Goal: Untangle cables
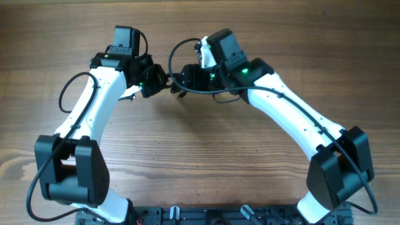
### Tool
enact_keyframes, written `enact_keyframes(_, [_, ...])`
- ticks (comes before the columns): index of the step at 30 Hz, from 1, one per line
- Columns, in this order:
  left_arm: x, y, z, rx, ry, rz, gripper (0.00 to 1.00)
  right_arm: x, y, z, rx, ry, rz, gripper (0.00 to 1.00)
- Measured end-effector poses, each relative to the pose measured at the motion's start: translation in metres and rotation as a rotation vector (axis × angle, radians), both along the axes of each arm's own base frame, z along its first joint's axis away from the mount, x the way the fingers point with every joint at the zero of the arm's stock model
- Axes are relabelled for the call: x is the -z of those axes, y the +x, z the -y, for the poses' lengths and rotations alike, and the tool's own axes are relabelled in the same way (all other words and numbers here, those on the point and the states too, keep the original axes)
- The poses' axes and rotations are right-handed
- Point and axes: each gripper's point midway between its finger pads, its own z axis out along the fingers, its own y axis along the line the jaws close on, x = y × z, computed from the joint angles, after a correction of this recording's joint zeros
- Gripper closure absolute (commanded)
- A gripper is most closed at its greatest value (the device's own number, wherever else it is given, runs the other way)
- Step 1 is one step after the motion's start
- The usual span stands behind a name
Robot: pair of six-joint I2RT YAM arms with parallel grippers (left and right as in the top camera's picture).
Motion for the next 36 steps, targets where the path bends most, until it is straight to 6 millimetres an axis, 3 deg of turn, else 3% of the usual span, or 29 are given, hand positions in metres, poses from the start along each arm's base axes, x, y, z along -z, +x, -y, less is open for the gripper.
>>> enact_keyframes(4, [0.004,-0.009,-0.003,-0.005,0.018,-0.043,0.96,0.005,0.005,0.003,0.057,-0.061,0.032,0.36])
enact_keyframes(10, [0.007,-0.016,-0.005,-0.007,0.030,-0.073,0.96,0.021,0.016,0.000,0.094,-0.071,0.020,0.44])
enact_keyframes(17, [0.008,-0.015,-0.008,-0.013,0.044,-0.071,0.96,0.025,0.012,-0.005,0.087,-0.070,0.009,0.49])
enact_keyframes(23, [0.009,-0.015,-0.010,-0.017,0.045,-0.073,0.96,0.051,0.007,-0.018,0.047,-0.071,-0.044,0.55])
enact_keyframes(28, [0.007,-0.012,-0.009,-0.018,0.032,-0.060,0.96,0.051,0.010,-0.021,0.053,-0.051,-0.043,0.79])
enact_keyframes(32, [0.003,-0.005,-0.006,-0.013,0.003,-0.032,0.96,0.051,0.009,-0.022,0.044,-0.050,-0.044,0.93])
enact_keyframes(36, [-0.009,0.008,0.009,0.019,-0.080,0.040,0.96,0.053,0.000,-0.023,0.003,-0.049,-0.064,0.96])
